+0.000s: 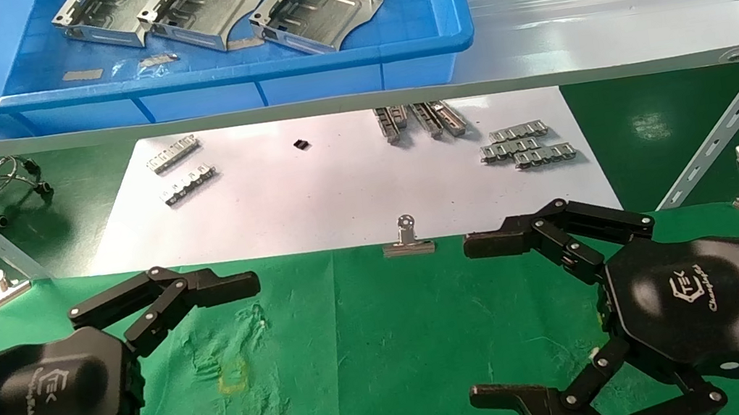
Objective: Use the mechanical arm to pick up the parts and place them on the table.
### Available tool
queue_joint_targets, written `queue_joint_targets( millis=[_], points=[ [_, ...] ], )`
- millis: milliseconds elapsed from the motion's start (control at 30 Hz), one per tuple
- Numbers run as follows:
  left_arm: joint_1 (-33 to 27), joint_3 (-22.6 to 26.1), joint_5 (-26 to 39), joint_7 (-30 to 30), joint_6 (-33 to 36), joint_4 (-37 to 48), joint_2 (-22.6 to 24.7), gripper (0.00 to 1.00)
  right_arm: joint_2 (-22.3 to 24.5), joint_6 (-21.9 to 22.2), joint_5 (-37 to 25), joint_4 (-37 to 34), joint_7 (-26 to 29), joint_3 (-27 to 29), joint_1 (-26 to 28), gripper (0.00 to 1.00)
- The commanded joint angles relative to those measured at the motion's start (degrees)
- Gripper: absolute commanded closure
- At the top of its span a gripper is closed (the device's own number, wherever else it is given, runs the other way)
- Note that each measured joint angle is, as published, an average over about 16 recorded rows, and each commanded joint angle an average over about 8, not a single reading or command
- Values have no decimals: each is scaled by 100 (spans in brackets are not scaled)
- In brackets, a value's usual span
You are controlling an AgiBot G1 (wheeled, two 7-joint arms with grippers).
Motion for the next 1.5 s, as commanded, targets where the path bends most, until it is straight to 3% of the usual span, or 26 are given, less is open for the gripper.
queue_joint_targets(
  millis=[33, 167, 200, 233, 533, 800, 1167, 1500],
  points=[
    [0, 0, 0, 0, 0, 0, 0, 0, 0, 0, 0, 0, 0, 0, 0, 37],
    [4, 0, -2, -1, 2, -6, -2, 0, 0, 0, 0, 0, 0, 0, 0, 87],
    [4, 0, -2, -1, 2, -5, -2, 0, 0, 0, 0, 0, 0, 0, 0, 97],
    [4, 0, -2, -1, 2, -5, -2, 0, 0, 0, 0, 0, 0, 0, 0, 100],
    [-152, 31, 135, -46, -412, 98, 256, 0, 0, 0, 0, -1, 0, 0, 0, 100],
    [-801, 150, 539, -161, -1158, 375, 804, 0, 0, 0, 0, -1, 0, 0, 0, 100],
    [-2516, 723, 1817, -299, -2253, 1736, 1918, 0, 0, 0, 0, -1, 0, 0, 1, 100],
    [-4276, 1383, 2968, 134, -2488, 4148, 3016, 0, 0, 0, 0, -1, 0, -1, 1, 100]
  ],
)
